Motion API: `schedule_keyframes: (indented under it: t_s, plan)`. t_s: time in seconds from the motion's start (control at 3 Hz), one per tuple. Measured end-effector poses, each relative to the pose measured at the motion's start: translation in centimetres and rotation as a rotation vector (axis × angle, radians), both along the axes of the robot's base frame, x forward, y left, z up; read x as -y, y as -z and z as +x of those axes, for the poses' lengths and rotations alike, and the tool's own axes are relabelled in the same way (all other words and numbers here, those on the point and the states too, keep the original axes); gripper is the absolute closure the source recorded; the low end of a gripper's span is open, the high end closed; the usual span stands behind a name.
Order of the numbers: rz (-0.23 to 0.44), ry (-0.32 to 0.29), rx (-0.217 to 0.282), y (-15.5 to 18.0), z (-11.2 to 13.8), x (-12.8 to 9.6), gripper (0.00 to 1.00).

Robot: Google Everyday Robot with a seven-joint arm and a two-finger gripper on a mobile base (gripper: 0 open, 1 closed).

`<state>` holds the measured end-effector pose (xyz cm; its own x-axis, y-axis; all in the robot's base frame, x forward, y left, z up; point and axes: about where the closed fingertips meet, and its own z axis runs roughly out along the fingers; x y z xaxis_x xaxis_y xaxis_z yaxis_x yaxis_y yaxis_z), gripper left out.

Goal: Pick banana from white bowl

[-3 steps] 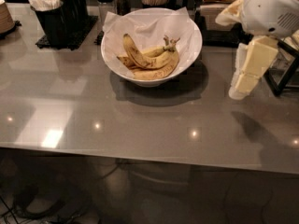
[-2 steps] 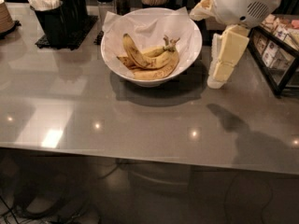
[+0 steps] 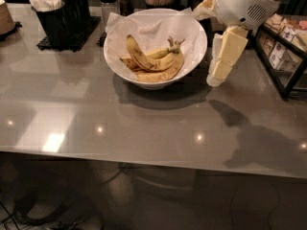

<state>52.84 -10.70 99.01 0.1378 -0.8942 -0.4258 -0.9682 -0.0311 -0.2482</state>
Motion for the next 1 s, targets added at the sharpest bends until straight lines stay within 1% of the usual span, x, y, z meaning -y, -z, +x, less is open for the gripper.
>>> schedule_keyframes:
  t_s: [0.33, 0.67, 1.0]
  plan:
    - [0.047, -0.066, -0.038, 2.0, 4.0, -1.8, 0.00]
    - [0.109, -0.090, -0.070, 3.6, 7.2, -3.8, 0.00]
    - [0.118, -0.087, -0.063, 3.7, 7.9, -4.1, 0.00]
